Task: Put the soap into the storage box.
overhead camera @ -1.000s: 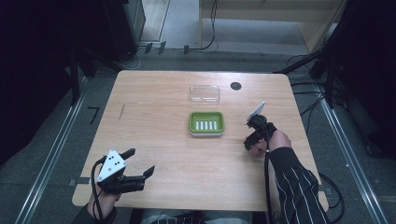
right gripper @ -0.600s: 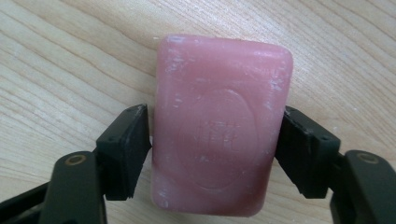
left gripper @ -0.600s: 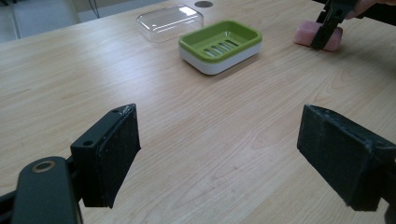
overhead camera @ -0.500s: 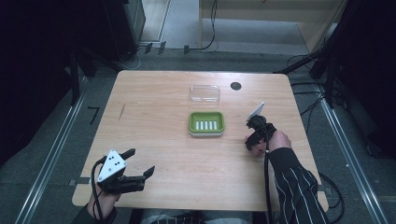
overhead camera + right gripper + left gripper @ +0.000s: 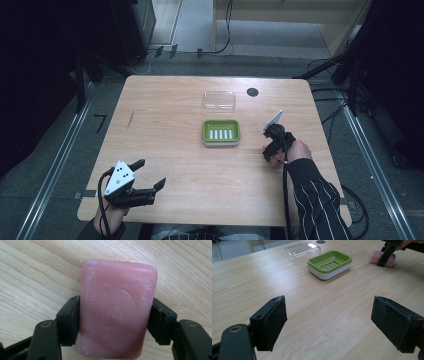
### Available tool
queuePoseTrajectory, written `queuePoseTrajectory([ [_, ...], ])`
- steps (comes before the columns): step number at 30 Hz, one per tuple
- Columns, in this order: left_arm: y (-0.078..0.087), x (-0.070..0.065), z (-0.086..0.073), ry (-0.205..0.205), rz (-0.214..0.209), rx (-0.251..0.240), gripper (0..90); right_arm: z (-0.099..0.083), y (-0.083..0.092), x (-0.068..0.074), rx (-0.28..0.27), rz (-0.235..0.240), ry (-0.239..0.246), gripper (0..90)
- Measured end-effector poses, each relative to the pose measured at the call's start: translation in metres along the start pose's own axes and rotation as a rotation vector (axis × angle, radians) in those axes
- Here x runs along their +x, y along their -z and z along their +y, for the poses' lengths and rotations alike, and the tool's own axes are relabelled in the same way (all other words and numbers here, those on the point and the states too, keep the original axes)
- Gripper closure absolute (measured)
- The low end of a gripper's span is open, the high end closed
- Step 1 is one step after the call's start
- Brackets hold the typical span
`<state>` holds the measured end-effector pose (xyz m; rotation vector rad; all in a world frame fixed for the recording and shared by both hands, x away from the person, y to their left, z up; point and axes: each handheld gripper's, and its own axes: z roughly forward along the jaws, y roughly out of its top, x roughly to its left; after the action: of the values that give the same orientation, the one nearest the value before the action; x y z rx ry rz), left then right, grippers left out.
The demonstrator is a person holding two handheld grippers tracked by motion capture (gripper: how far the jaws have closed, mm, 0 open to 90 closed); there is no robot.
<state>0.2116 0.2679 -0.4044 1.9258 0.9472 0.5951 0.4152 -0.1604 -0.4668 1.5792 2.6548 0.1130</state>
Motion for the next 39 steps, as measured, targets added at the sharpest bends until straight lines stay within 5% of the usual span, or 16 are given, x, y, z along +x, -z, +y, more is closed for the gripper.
queuePoseTrajectory([
  [12, 0.0, 0.0, 0.0, -0.002, -0.003, 0.0, 14.0, 0.0, 0.001, -0.004, 0.005, 0.023, 0.014, 37.9],
  [39, 0.0, 0.0, 0.0, -0.002, -0.003, 0.003, 14.0, 0.014, 0.025, 0.003, -0.049, -0.005, 0.19, 38.2],
])
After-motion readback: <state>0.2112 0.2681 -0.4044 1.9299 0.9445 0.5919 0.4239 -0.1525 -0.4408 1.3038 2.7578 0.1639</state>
